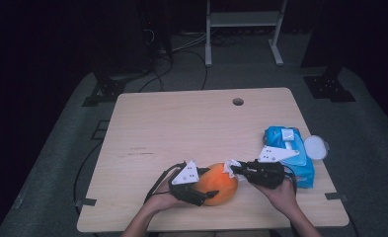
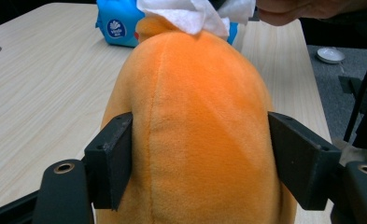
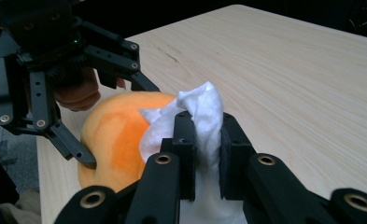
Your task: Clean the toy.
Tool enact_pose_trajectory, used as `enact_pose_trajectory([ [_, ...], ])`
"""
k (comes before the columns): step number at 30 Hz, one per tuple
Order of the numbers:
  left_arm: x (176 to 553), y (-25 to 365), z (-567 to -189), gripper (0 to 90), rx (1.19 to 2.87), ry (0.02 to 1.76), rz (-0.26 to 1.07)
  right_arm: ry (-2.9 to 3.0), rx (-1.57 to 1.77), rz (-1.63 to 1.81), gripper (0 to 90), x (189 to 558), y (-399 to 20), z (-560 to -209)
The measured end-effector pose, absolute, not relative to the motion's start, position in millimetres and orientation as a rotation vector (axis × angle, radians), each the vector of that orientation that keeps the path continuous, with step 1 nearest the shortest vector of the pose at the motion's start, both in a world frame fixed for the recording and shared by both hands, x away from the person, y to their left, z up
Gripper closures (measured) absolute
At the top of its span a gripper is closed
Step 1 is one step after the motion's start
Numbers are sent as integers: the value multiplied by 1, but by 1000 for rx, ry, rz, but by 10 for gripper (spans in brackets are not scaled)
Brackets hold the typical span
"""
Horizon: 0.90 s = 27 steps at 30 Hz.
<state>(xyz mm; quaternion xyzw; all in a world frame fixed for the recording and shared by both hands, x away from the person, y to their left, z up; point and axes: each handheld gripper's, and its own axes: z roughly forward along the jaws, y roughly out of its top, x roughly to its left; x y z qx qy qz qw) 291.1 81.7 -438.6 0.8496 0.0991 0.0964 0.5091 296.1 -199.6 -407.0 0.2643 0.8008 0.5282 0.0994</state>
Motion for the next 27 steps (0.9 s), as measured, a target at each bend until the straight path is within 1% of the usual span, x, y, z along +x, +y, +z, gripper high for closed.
enact_pose_trajectory([
  [8,291,82,-439,275,2052,236,229,2414,887,1535,788,305,-211,-425],
  [13,289,78,-439,274,2050,231,242,2371,794,1620,788,298,-205,-405],
  [16,288,76,-438,271,2068,224,257,2387,787,1597,788,298,-203,-408],
  [20,288,74,-439,269,2063,226,260,2398,851,1597,788,302,-210,-416],
  [24,283,69,-439,263,2069,199,278,2378,785,1635,788,295,-204,-404],
  [27,283,69,-439,262,2068,198,281,2402,737,1584,789,293,-197,-402],
])
